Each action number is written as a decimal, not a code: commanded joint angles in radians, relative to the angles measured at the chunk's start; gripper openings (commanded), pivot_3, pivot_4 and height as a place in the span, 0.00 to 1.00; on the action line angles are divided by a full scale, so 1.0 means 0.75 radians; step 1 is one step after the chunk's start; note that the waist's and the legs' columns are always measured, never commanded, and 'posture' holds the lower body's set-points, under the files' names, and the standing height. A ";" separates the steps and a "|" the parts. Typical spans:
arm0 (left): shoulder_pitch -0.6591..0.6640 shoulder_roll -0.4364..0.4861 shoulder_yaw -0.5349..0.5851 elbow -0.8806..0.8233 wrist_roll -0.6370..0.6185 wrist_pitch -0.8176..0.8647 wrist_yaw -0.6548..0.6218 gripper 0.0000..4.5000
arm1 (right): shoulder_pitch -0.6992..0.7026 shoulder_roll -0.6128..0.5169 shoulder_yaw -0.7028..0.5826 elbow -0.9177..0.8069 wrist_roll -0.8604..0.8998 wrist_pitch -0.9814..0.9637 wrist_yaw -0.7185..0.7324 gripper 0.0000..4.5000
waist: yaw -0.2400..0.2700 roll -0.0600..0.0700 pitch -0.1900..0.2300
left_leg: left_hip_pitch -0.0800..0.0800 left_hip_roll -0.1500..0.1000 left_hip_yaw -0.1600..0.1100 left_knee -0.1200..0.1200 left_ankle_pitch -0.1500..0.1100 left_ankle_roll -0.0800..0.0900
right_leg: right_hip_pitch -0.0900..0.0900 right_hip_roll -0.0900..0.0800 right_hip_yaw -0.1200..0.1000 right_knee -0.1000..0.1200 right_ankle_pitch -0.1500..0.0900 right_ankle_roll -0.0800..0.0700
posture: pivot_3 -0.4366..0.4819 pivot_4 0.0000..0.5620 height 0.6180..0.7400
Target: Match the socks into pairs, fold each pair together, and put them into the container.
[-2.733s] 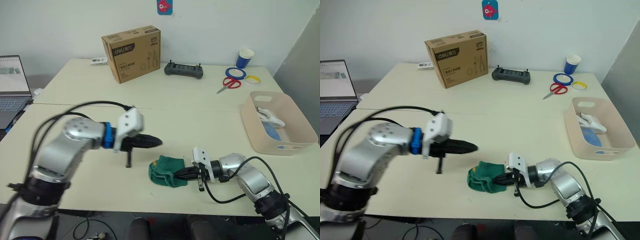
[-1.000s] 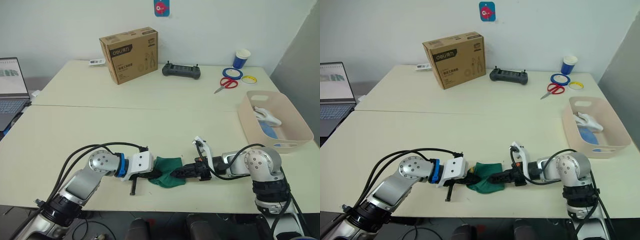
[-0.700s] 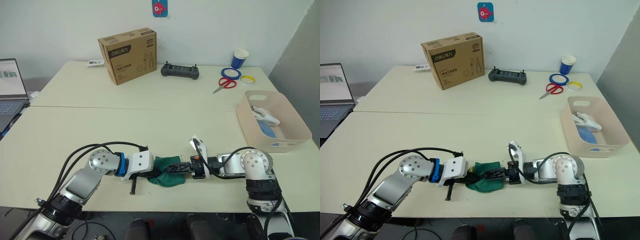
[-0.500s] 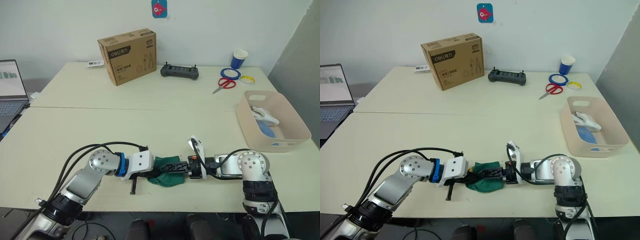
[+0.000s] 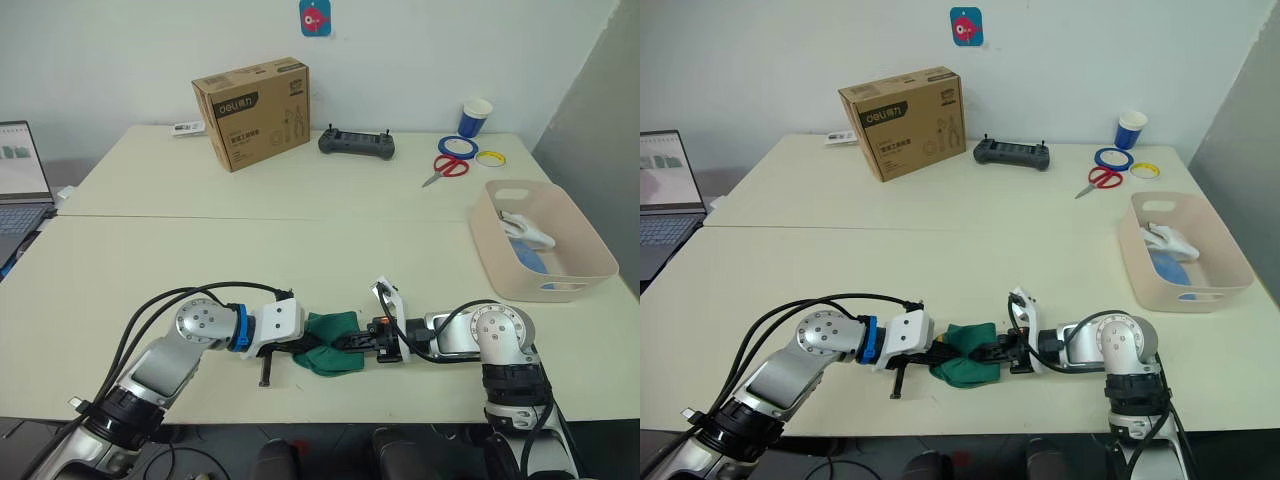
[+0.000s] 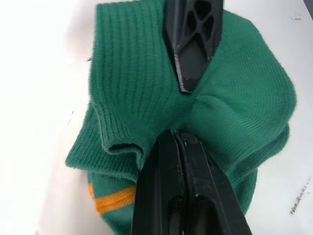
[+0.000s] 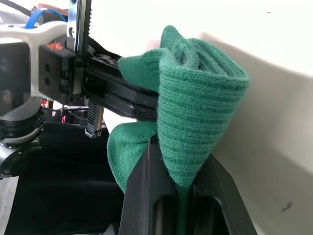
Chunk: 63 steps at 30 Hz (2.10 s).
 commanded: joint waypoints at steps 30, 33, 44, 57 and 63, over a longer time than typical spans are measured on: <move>-0.798 -0.289 0.280 -0.014 -0.484 0.546 0.286 1.00 | -0.230 -0.556 -0.384 -0.297 -0.112 -0.618 -0.051 0.00 | 0.012 -0.006 0.015 | -0.004 -0.002 0.001 -0.011 0.000 0.000 | -0.004 -0.001 -0.001 -0.004 -0.002 0.007 | 0.48 0.27 1.00; -0.875 -0.352 0.233 0.061 -0.442 0.492 0.262 1.00 | -0.244 -0.837 -0.259 -0.245 -0.336 -0.800 0.057 0.00 | 0.018 -0.003 0.018 | -0.004 -0.003 0.002 -0.011 0.000 0.000 | -0.004 -0.001 0.000 -0.005 -0.002 0.007 | 0.48 0.27 1.00; -0.981 -0.601 0.155 0.241 -0.330 0.341 0.266 1.00 | -0.256 -1.273 0.019 0.119 -0.877 -1.429 0.321 0.00 | 0.044 0.000 0.020 | -0.006 -0.005 0.006 -0.011 0.000 0.000 | -0.006 -0.005 0.002 -0.007 -0.003 0.009 | 0.48 0.27 1.00; -0.947 -0.741 0.114 0.140 -0.321 0.411 0.311 1.00 | -0.228 -1.424 0.267 0.504 -1.442 -1.976 0.349 0.00 | 0.039 0.003 0.020 | -0.003 -0.006 0.007 -0.011 0.000 -0.001 | -0.005 -0.005 0.003 -0.004 -0.003 0.009 | 0.48 0.27 1.00; -0.903 -0.711 0.040 0.053 -0.310 0.498 0.291 1.00 | -0.138 -1.383 0.291 0.603 -1.477 -2.086 0.434 0.00 | 0.041 0.003 0.020 | -0.002 -0.006 0.007 -0.009 0.001 -0.001 | -0.003 -0.005 0.003 -0.003 -0.003 0.009 | 0.48 0.27 1.00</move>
